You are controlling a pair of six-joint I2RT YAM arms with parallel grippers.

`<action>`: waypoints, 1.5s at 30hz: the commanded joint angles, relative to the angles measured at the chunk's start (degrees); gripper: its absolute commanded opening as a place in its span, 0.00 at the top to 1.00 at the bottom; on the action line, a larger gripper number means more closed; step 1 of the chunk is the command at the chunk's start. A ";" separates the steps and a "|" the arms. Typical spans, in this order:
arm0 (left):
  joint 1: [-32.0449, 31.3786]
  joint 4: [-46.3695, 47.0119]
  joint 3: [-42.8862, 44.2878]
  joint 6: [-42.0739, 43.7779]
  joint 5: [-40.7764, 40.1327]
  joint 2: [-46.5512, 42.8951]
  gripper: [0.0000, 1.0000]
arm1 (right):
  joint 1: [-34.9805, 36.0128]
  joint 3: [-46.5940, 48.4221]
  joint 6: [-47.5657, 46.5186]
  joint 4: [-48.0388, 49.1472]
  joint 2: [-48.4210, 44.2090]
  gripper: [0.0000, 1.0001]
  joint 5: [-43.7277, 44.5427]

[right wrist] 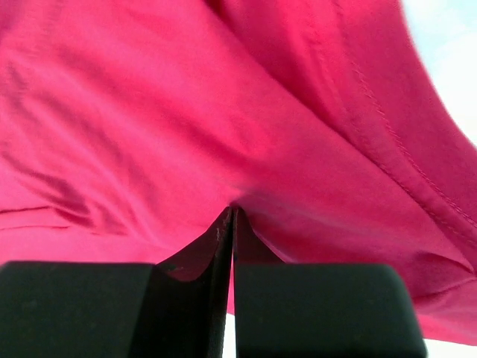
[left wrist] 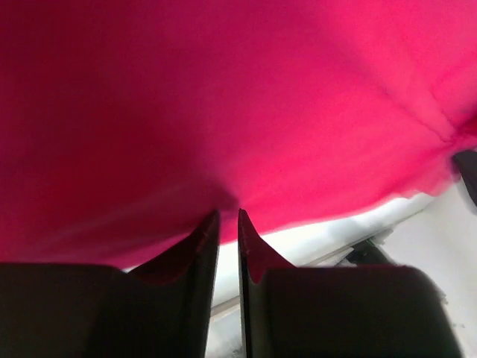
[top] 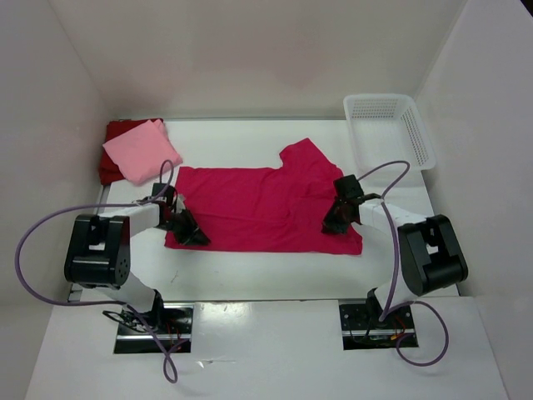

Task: Fold and stack the t-shirts
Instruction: Fold the flattened tshirt in 1/3 of the way, then grap the side of the flattened tshirt furthest away from the robot with both arms

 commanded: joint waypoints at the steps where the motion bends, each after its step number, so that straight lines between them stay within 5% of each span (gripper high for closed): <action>1: 2.70 -0.58 -5.23 -2.22 0.62 1.49 0.77 | 0.25 -2.76 0.76 -0.77 -2.58 0.95 3.29; 9: 2.70 -1.20 -12.45 -7.93 1.76 1.49 0.77 | 0.86 -12.52 7.70 -0.77 -12.07 0.98 -4.87; 15: 2.70 -7.86 -15.63 -9.25 4.22 -5.25 0.77 | 5.17 -13.58 13.24 -7.97 -21.12 0.98 -2.77; 22: 4.99 -16.50 11.67 -2.85 -10.44 -16.70 0.73 | 0.16 -0.07 4.83 -6.84 -19.30 0.83 -3.30; 24: 4.99 -12.82 18.43 -2.32 -12.92 -11.88 0.73 | 0.16 3.88 3.23 -4.12 -14.83 0.83 -4.61; 28: 4.99 -3.42 22.76 -3.63 -17.04 -1.78 0.99 | 0.68 9.87 0.33 1.52 -7.52 1.00 -9.63; 31: 4.99 0.45 26.46 -3.63 -23.10 8.57 1.00 | 2.36 15.23 -2.75 1.52 -3.38 1.00 -8.32; 37: 6.13 0.47 36.05 -2.05 -28.30 19.84 0.57 | 2.88 19.11 -5.92 3.28 1.27 0.93 -11.82; 45: 8.42 2.93 34.56 -3.36 -30.32 22.94 0.55 | 2.88 19.11 -7.59 3.80 2.95 0.91 -12.96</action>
